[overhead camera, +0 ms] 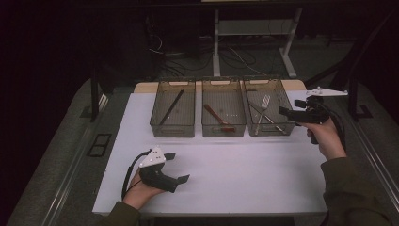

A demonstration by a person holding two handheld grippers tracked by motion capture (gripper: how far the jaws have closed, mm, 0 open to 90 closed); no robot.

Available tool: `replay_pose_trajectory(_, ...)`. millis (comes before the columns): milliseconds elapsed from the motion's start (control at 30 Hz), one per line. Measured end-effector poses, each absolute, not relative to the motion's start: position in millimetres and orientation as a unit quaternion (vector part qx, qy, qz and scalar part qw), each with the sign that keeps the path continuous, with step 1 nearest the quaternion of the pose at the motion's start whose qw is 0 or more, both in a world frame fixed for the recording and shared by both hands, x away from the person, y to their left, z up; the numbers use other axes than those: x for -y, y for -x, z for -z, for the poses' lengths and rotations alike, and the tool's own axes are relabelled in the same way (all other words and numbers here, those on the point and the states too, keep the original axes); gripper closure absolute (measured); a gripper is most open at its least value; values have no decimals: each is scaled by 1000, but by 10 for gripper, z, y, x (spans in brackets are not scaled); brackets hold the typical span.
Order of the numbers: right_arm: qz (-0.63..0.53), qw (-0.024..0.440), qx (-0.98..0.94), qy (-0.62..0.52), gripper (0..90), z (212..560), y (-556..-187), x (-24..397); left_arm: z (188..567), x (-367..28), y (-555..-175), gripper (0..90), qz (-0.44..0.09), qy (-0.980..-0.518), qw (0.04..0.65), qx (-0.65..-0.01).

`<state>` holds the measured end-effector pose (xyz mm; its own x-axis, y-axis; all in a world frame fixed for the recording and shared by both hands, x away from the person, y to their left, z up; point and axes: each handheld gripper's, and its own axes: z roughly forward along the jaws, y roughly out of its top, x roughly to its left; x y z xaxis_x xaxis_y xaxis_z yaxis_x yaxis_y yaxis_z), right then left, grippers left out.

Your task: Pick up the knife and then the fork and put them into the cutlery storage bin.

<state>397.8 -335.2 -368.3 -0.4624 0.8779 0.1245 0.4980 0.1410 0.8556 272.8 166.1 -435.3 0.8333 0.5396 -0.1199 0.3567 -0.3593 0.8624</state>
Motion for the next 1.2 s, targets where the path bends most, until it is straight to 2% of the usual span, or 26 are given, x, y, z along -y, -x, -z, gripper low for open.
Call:
replay_pose_trajectory(633, -481, 195, -751, -408, 169, 3794, -3439, 2999, 4347, -1712, -2723, 34, -92, -817, 499, -274)
replay_pose_trajectory(1200, -499, 153, -769, -369, 155, 4054, -2971, 2888, 4346, -1722, -2726, 0, -93, -817, 493, -285)
